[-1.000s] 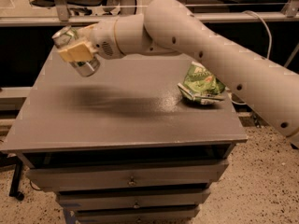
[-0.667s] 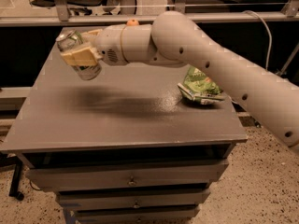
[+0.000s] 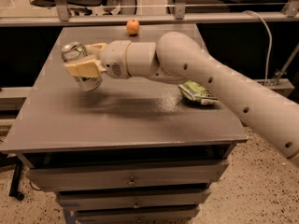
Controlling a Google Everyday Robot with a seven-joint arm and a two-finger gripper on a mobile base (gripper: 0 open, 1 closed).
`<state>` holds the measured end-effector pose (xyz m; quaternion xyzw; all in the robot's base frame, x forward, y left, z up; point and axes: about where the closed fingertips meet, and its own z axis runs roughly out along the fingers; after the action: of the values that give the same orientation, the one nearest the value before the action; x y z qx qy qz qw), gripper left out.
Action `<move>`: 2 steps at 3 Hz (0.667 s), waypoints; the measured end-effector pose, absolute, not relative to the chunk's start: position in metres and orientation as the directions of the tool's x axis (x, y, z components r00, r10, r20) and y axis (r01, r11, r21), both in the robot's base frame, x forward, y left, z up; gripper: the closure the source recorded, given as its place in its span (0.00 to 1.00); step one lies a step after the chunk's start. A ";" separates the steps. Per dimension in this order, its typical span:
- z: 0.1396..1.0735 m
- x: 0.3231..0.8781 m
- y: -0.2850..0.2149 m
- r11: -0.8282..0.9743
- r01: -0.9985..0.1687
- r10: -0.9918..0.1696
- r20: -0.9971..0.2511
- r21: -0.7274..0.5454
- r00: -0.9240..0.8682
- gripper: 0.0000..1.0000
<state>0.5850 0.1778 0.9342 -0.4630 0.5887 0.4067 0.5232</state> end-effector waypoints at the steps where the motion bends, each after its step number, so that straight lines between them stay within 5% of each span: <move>1: 0.925 0.581 0.180 0.239 -0.971 -0.088 -0.995 0.026 -0.049 1.00; 2: 0.917 0.579 0.180 0.243 -0.969 -0.052 -0.996 0.052 -0.067 1.00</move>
Offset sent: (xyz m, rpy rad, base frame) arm -0.0055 -0.0034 -0.0277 0.1127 0.0658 -0.0217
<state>0.5789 0.1798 0.9172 -0.4350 0.5867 0.4349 0.5267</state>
